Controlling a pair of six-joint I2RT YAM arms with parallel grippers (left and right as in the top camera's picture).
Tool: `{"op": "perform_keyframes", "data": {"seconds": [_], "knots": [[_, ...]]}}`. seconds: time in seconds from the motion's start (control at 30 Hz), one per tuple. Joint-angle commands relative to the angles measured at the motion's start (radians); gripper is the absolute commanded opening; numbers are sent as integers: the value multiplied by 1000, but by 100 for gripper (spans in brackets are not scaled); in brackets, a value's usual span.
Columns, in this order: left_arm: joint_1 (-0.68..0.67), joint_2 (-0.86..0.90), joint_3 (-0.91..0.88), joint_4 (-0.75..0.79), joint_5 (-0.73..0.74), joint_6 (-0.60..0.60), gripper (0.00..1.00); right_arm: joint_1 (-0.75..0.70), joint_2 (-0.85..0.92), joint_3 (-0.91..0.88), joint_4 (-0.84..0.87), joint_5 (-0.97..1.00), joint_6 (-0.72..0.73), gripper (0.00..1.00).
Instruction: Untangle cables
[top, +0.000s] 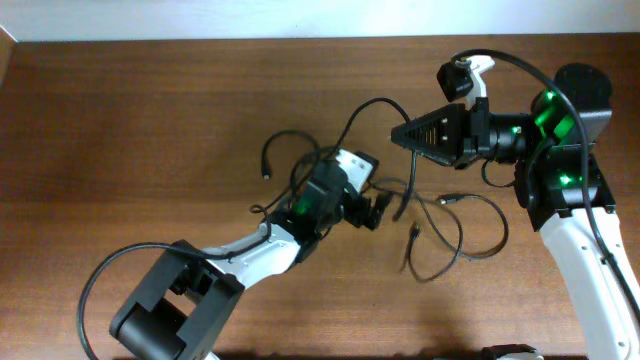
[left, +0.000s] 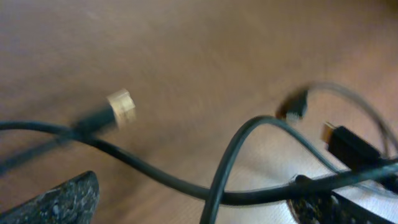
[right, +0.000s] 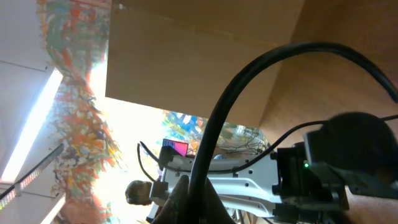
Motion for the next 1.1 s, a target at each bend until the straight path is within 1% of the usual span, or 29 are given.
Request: {"op": "perform_keyframes", "data": {"seconds": [0.0, 0.07, 0.13, 0.37, 0.47, 0.6, 0.7, 0.73, 0.87, 0.97, 1.07], "knots": [[50, 3, 4, 79, 10, -235, 99, 5, -6, 11, 6, -20, 0, 4], [65, 3, 4, 147, 112, -245, 99, 5, -6, 11, 6, -20, 0, 4], [73, 3, 4, 193, 165, -248, 99, 5, -6, 11, 6, -20, -1, 4], [76, 3, 4, 197, 164, -252, 99, 23, -6, 11, 6, -16, -8, 4], [76, 3, 4, 161, 164, -251, 99, 31, -6, 11, 1, -16, -84, 4], [76, 3, 4, 58, 164, -251, 99, 31, -6, 11, -24, -16, -82, 4], [76, 3, 4, -8, 176, -250, 99, 31, -6, 11, -82, -12, -83, 4], [76, 3, 4, -12, 203, -233, 99, 31, -6, 11, -86, -13, -84, 4], [76, 3, 4, -28, 390, -63, 99, 29, -5, 11, -85, -12, -91, 4], [76, 3, 4, -90, 432, 29, 99, 29, -5, 11, -85, -12, -91, 4], [74, 3, 4, -208, 434, 168, 99, 29, -5, 11, -85, -13, -90, 4]]}}
